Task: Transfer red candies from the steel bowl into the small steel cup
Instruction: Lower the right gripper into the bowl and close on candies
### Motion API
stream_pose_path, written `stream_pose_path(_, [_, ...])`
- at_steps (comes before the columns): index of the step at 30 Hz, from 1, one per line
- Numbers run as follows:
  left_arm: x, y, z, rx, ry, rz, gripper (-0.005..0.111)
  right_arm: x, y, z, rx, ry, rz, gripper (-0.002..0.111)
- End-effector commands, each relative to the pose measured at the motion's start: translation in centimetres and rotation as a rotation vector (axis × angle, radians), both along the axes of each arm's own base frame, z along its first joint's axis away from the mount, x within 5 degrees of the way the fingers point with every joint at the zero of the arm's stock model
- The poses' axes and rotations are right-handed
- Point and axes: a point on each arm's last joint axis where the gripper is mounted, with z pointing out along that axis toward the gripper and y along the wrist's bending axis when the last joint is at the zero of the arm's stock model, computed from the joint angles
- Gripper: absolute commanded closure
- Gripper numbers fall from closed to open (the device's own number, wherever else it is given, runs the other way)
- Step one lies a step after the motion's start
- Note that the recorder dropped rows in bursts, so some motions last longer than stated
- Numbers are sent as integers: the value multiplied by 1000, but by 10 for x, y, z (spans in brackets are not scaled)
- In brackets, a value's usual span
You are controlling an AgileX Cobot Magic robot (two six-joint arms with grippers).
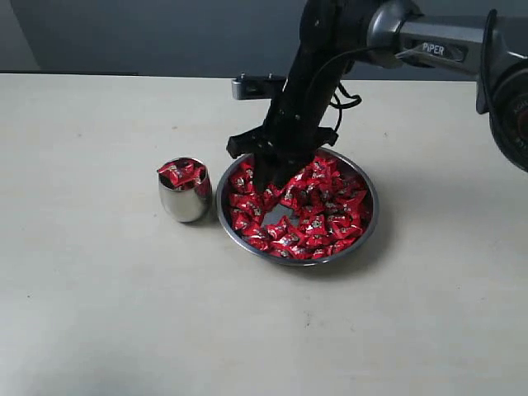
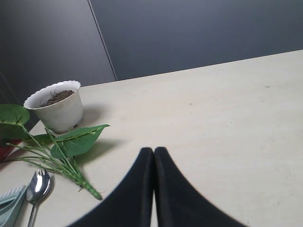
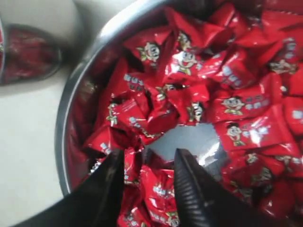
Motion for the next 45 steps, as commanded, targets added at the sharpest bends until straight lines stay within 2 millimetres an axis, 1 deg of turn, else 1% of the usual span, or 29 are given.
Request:
stream_pose_path(1, [0,0,1,4,-15,-5,106,-4,9,0,45,-32,18,73])
stream_pose_path(4, [0,0,1,4,-15,-5,106,-7,17,0,66,-61,29,73])
stream_pose_path(7, [0,0,1,4,-15,-5,106,-8,20,0,70,-75,35,70])
stream_pose_path(10, [0,0,1,4,-15,-5,106,-9,21,0,71,-80,36,64])
stream_pose_path(15, [0,0,1,4,-15,-5,106,-8,21,-2,63,-86,38,64])
stream_pose_path(23, [0,0,1,4,-15,-5,106,-9,20,-30,15,-10,49,64])
stream_pose_path(28, [0,0,1,4,-15,-5,106,-7,21,-41,7,-11,28,64])
stream_pose_path(29, [0,0,1,4,-15,-5,106,-7,21,-42,6,-9,22,65])
stream_pose_path(30, [0,0,1,4,-15,-5,106,-7,21,-44,0,-5,12,68])
stream_pose_path(31, [0,0,1,4,-15,-5,106,-7,21,-45,-3,1,1,74])
stream_pose_path(32, [0,0,1,4,-15,-5,106,-7,21,-46,-4,2,-1,81])
stream_pose_path(34, [0,0,1,4,-15,-5,106,-8,21,-46,-9,12,1,101])
stream_pose_path(35, [0,0,1,4,-15,-5,106,-8,21,-44,-9,9,3,108])
stream_pose_path(38, [0,0,1,4,-15,-5,106,-7,20,-30,-3,-19,3,108])
stream_pose_path(41, [0,0,1,4,-15,-5,106,-8,19,-9,21,-51,5,108])
stream_pose_path(42, [0,0,1,4,-15,-5,106,-9,18,0,31,-65,7,108])
stream_pose_path(45, [0,0,1,4,-15,-5,106,-10,15,20,39,-110,16,108])
